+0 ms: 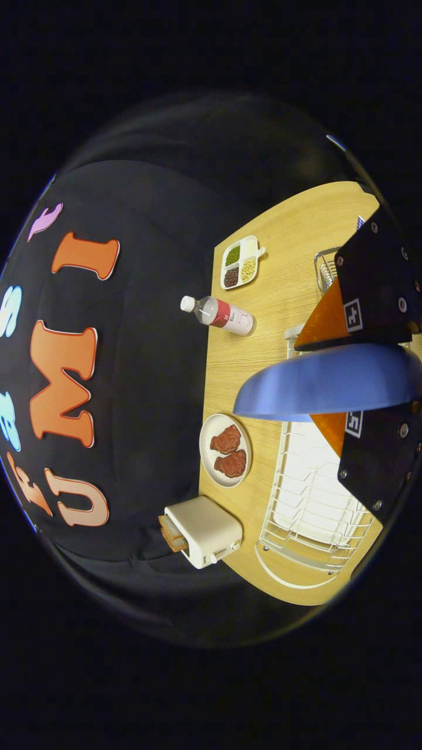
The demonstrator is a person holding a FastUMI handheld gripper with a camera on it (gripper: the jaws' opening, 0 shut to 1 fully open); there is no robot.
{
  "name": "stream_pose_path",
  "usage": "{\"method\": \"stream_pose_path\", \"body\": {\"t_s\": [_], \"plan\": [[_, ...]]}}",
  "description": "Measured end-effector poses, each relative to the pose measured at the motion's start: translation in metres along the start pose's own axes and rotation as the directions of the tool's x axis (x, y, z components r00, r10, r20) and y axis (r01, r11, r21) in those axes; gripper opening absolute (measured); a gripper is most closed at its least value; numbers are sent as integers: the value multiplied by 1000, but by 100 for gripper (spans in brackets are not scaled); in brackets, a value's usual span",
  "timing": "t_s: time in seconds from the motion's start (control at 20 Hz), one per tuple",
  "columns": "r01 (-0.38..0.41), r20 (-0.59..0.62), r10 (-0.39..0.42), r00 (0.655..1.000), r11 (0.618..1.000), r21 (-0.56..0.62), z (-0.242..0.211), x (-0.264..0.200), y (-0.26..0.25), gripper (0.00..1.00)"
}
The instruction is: Take the plate from the dish rack, then take the spoon from the basket and place it into the plate.
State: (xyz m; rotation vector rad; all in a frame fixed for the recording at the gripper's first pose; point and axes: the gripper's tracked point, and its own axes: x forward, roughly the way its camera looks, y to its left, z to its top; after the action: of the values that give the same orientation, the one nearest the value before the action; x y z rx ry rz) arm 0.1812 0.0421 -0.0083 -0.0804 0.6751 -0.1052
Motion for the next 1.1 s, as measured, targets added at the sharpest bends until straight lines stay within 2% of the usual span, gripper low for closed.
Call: {"method": "stream_pose_path", "body": {"t_s": [0.2, 0.35, 0.7, 0.95, 1.1], "plan": [[-65, 42, 64, 997, 998, 28, -5, -33, 3, 32], [-121, 51, 119, 992, 992, 46, -26, -56, 1, 32], [-222, 13, 222, 975, 970, 95, -92, -105, -16, 32], [-299, -63, 312, 948, 942, 155, -155, -122, -17, 32], [-290, -105, 311, 945, 941, 172, -188, -119, -21, 32]]}}
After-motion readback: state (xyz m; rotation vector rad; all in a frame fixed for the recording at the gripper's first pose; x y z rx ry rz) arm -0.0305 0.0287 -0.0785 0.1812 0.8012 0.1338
